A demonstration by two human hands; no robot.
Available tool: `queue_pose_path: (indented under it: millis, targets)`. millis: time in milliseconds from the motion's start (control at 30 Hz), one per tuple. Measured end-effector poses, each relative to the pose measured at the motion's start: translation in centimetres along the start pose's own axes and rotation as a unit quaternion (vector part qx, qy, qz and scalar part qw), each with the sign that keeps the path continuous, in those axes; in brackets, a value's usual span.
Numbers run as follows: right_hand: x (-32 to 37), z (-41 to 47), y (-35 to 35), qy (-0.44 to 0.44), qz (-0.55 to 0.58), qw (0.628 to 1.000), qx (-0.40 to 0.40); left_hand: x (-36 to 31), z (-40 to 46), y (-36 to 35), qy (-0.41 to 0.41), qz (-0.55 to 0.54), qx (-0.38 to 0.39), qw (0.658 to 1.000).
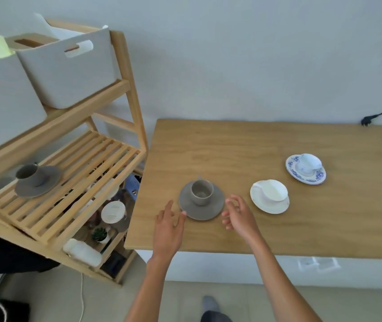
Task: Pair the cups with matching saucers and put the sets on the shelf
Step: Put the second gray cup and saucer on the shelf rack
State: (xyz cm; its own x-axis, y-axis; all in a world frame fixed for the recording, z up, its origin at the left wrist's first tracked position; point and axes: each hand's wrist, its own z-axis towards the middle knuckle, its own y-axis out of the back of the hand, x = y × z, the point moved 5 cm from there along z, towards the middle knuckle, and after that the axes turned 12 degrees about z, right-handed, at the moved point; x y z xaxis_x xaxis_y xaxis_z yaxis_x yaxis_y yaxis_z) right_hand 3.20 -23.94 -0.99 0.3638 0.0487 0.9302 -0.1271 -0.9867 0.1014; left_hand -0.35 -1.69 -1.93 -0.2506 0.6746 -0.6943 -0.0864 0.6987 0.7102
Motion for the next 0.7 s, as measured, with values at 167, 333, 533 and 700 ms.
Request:
queue_pose_path:
  millis: [167, 333, 533, 700]
  targets:
    - [-0.9, 2.1, -0.1, -0.025, -0.058, 0.998, 0.021, -0.4, 2.1, -2.2, 0.019, 0.014, 0.018, 1.000]
    - [-0.7, 4.0, -0.8, -0.028, -0.105, 0.992, 0.064, -0.9, 3.7, -3.7, 0.015, 0.024, 0.016, 0.999]
    - [-1.1, 6.0, -0.8, -0.022, -0.148, 0.984, 0.100, -0.9, 4.2, -4.2, 0.042, 0.043, -0.013, 0.998]
    - [-1.1, 7.3, -0.9, -0.002, -0.181, 0.976, 0.123, -0.9, 4.6, -4.5, 0.043, 0.080, -0.013, 0.996]
